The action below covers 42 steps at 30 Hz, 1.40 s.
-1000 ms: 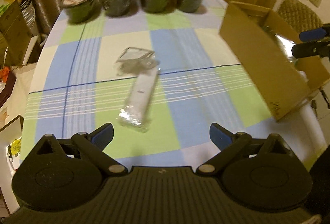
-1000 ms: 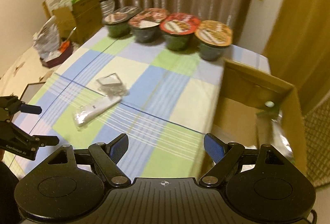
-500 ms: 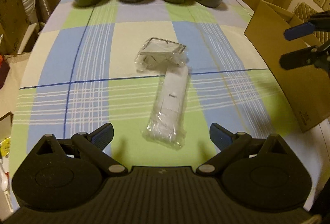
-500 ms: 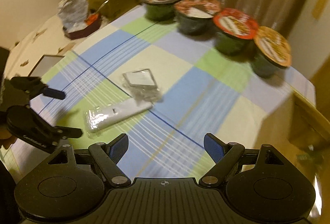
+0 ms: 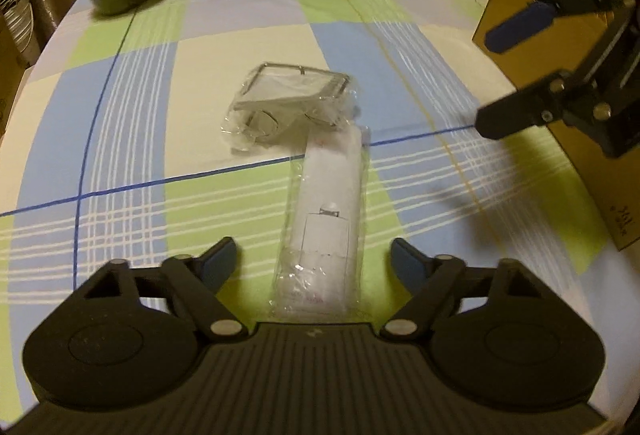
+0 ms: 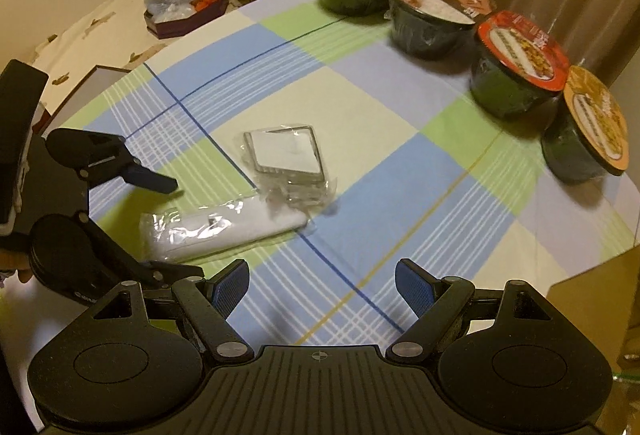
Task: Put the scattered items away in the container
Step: 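Grasp the white wrapped packet with the left tool while the right tool grasps the clear square container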
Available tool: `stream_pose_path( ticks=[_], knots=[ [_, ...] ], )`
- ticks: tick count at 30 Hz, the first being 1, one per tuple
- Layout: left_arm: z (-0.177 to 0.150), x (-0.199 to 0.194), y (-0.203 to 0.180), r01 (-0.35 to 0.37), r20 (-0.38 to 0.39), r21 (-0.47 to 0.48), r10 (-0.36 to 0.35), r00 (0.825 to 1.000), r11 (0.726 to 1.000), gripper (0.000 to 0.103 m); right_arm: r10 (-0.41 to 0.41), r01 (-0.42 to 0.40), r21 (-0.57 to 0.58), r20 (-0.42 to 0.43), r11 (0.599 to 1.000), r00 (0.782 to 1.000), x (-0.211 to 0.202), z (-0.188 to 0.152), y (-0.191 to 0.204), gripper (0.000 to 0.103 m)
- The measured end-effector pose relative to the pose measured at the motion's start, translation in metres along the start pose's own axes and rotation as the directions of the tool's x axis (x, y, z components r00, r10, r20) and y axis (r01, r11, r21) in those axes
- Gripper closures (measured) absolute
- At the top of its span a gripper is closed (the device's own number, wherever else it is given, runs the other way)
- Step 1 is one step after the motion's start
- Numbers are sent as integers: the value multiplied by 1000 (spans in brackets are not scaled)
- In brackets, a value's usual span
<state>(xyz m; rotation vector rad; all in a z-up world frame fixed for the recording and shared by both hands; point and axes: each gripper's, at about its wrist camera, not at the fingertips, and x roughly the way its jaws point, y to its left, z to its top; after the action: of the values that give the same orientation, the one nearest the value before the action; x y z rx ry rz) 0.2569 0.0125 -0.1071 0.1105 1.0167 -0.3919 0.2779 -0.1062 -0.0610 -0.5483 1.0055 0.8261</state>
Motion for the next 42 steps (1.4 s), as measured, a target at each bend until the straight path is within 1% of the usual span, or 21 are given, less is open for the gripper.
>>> stream_pose_path(
  ticks=[1,3,6,7,8,12,15,20,23,26,27,28,31,35,36,38,39,42],
  knots=[
    [0,1,1,-1,-3,6,1,1000,1000,36,9,-9,1,-1,1000,1000,2,2,-1,17],
    [2,0,2,-9,-4,32,9,1000,999,47,43,-44,-7,-4,999,999,7,6,-1,17],
    [4,-2,5,-9,-12,89,11,1000,996,57,92,-93,-62,-18,994,996,18,16,4,17],
    [4,-2,6,-7,-16,108,9,1000,994,59,101,-103,-80,-24,992,995,22,20,6,17],
    [4,-2,6,-3,-18,129,6,1000,992,63,109,-111,-96,-29,989,994,27,26,8,17],
    [2,-3,10,17,-18,177,-14,1000,984,66,142,-147,-138,-45,980,989,47,48,12,17],
    [-2,-3,9,29,-13,206,-27,1000,978,67,144,-152,-173,-61,973,988,62,64,13,17],
    [-5,-4,12,51,4,205,-53,999,977,67,143,-158,-176,-97,972,985,89,83,13,17],
    [-5,-4,11,50,10,210,-54,999,976,67,145,-164,-155,-126,974,981,103,90,13,17],
    [-5,-3,9,45,13,220,-49,999,975,67,151,-175,-129,-174,976,973,116,93,16,18],
    [-5,-3,9,44,14,221,-49,999,974,67,141,-166,-132,-182,977,973,119,93,18,28],
    [-5,-3,9,45,15,219,-49,999,975,67,122,-148,-136,-184,980,975,120,92,18,43],
    [-7,-2,10,46,23,215,-52,998,976,67,122,-147,-137,-181,980,976,113,88,16,43],
    [-8,-2,10,42,31,215,-50,998,976,65,90,-118,-171,-164,978,982,89,67,16,43],
    [-8,-1,9,39,34,212,-47,998,976,57,87,-114,-168,-161,979,983,80,58,15,43],
    [-8,1,8,37,34,204,-45,998,978,46,77,-101,-152,-154,983,985,66,41,13,43],
    [-7,2,8,36,36,204,-44,998,978,45,73,-93,-134,-151,987,986,59,30,13,43],
    [-5,4,7,28,39,190,-36,999,981,45,60,-77,-103,-157,992,986,46,2,13,43]
  ],
)
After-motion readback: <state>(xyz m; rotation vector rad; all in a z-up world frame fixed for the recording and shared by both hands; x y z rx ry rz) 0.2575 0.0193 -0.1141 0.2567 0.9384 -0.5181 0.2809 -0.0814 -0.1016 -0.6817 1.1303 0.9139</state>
